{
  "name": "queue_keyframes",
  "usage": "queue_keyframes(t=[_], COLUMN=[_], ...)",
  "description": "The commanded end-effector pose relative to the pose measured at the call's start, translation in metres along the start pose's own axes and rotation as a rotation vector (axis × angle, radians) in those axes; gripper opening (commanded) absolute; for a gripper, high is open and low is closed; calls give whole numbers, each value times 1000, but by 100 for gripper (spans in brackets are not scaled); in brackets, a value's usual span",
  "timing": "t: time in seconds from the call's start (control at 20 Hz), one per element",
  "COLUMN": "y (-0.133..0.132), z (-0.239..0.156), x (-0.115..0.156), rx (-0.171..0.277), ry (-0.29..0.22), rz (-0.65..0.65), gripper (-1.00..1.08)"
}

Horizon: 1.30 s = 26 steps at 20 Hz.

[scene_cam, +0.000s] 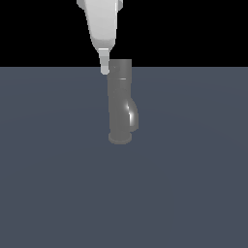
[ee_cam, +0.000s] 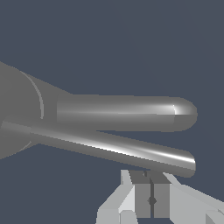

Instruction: Turn on the faucet by rotating a designated handle.

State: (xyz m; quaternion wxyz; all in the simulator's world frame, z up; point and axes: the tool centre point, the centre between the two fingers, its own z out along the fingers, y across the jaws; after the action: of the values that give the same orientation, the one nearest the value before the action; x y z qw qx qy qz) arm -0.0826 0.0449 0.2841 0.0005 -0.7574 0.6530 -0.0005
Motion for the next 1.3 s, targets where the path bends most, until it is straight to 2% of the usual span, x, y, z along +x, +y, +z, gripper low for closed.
queue_keyframes(t=[0.0, 0.8, 0.85, 0.9, 1.25], y=[0, -2, -2, -6, -19], z=[0, 0, 0, 0, 0], x=[19, 106, 106, 85, 100], rx=[0, -1, -1, -2, -1], ry=[0, 0, 0, -1, -1], rz=[12, 20, 20, -13, -7], gripper=[-100, -100, -100, -100, -100])
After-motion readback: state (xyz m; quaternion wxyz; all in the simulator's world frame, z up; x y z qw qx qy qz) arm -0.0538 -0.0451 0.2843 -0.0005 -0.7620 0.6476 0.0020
